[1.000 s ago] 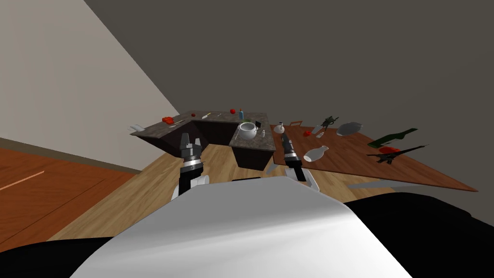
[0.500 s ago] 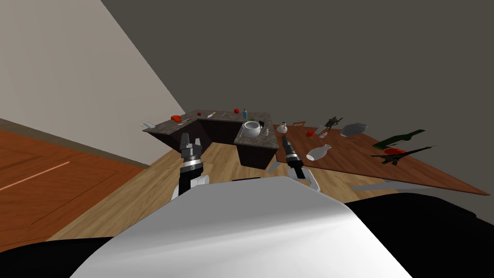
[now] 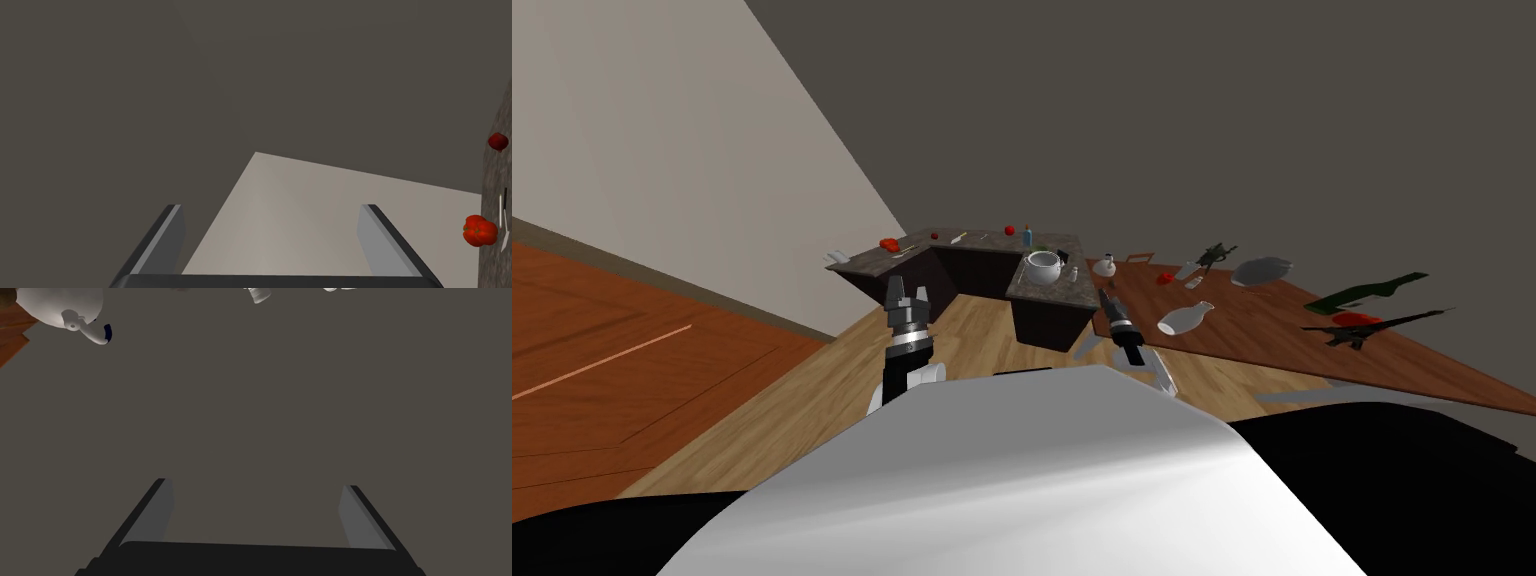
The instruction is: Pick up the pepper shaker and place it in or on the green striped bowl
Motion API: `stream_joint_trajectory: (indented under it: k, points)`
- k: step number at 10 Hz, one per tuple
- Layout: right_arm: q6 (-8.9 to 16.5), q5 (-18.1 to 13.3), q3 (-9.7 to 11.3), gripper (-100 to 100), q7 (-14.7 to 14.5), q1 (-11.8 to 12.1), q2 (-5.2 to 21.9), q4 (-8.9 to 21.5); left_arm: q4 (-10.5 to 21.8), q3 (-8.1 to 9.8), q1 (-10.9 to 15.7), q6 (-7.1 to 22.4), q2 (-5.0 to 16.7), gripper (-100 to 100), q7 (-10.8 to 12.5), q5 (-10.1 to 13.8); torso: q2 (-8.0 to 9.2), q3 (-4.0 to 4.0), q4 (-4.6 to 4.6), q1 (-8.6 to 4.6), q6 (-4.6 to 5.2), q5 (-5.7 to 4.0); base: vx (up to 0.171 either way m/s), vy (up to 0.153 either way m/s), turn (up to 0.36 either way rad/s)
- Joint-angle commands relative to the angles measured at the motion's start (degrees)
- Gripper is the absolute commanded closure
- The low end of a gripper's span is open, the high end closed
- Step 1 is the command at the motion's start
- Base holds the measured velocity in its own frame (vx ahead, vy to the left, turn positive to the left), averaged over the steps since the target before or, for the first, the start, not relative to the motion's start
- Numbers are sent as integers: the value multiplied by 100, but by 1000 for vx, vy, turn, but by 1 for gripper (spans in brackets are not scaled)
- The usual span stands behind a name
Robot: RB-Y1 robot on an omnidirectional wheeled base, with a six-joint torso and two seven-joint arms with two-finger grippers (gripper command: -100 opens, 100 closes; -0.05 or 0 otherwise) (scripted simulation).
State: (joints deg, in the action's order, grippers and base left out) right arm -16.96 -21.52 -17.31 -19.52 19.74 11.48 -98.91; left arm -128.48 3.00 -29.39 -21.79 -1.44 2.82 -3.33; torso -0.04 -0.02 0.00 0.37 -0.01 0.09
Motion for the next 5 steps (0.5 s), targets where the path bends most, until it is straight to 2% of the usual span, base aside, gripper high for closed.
stream_joint_trajectory:
  k: [1,2,3,5]
  points:
    - [185,-179,-100,-100,-236,-132,59,286,0,0,0,0,0,0,0,0,0,0,0,0,0,0,56,109,77]
    - [275,-275,-162,-100,-364,-232,101,436,0,0,0,0,0,0,0,0,-13,-7,-2,0,0,0,73,126,51]
    - [275,-275,-162,-100,-364,-232,101,491,0,0,-1,0,0,0,0,0,-20,-11,-4,6,1,1,63,76,1]
    - [460,-450,-269,-100,-603,-445,195,859,0,1,-1,0,1,0,0,0,-23,-13,-5,-18,1,-3,91,63,45]
